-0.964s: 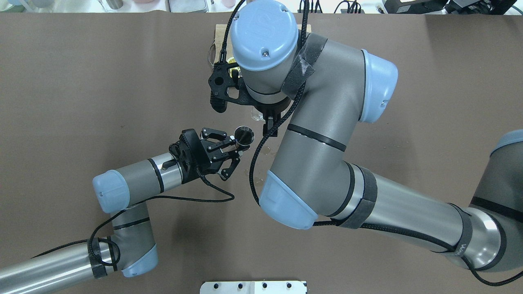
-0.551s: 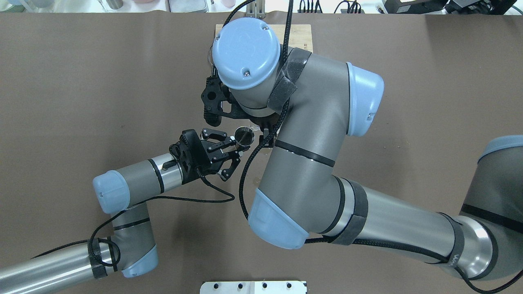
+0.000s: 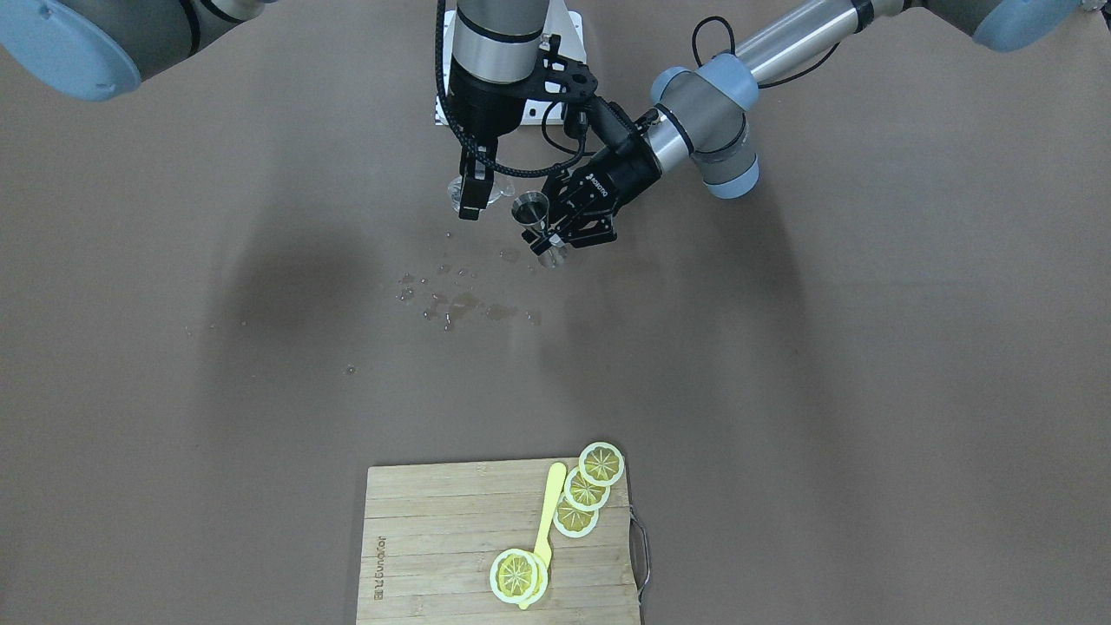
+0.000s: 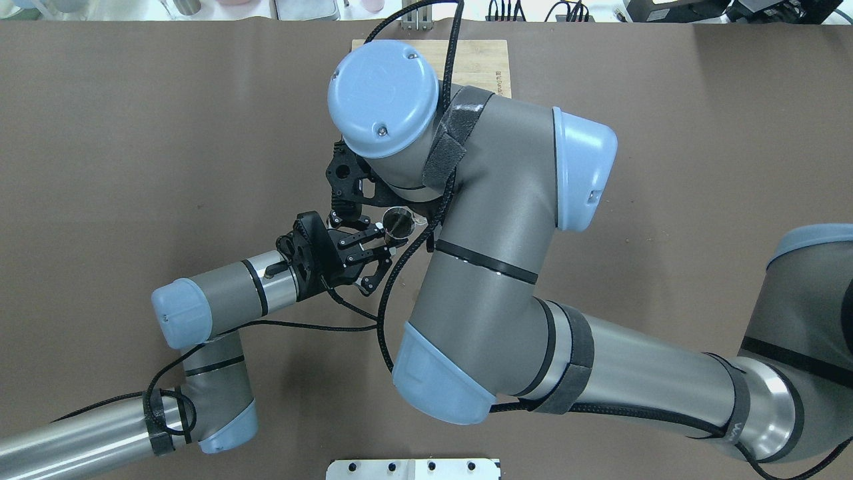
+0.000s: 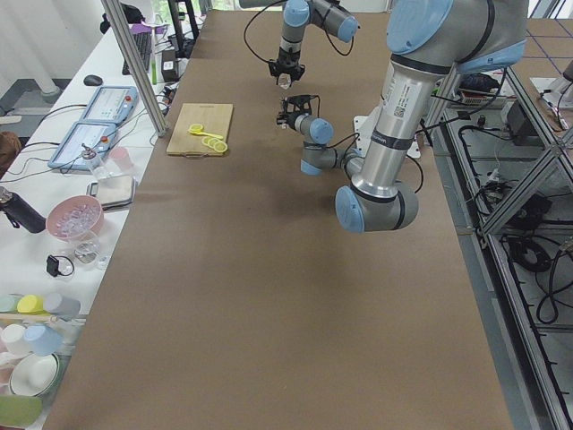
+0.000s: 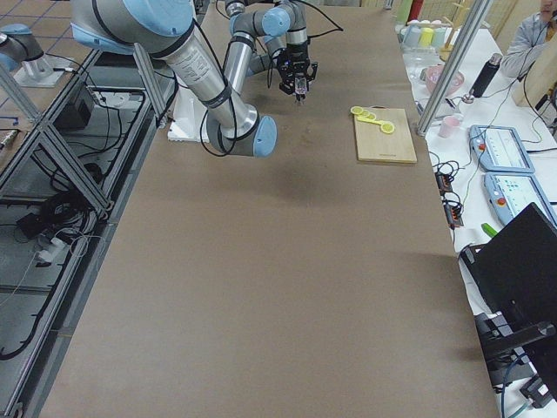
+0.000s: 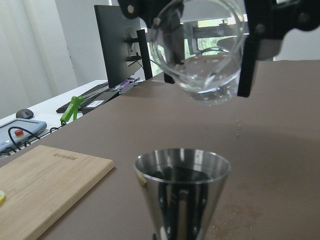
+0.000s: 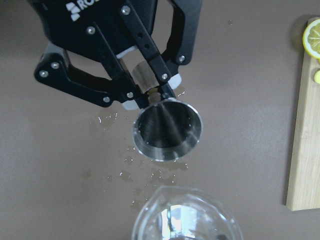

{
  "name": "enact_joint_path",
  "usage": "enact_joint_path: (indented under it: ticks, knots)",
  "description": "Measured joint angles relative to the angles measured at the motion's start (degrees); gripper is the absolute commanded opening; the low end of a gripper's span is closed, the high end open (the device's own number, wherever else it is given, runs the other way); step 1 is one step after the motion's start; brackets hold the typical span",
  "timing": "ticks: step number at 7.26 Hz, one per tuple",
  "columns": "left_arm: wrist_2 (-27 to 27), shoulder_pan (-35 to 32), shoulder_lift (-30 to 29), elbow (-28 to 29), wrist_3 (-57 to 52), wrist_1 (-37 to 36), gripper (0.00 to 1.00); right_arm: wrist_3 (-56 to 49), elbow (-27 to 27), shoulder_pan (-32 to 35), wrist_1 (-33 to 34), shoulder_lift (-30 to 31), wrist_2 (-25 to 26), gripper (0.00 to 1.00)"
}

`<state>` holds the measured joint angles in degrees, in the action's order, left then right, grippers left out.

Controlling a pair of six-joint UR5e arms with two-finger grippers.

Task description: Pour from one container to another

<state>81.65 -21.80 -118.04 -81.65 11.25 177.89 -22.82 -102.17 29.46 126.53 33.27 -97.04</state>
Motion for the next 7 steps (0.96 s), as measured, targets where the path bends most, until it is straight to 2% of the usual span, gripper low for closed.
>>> enact_joint_path:
  ticks: [7]
  knots:
    - [0.0,0.0,0.0,0.1,0.0,0.6,0.0,-3.3,1.1,-0.9,3.7,-1.8,1.0,0.0]
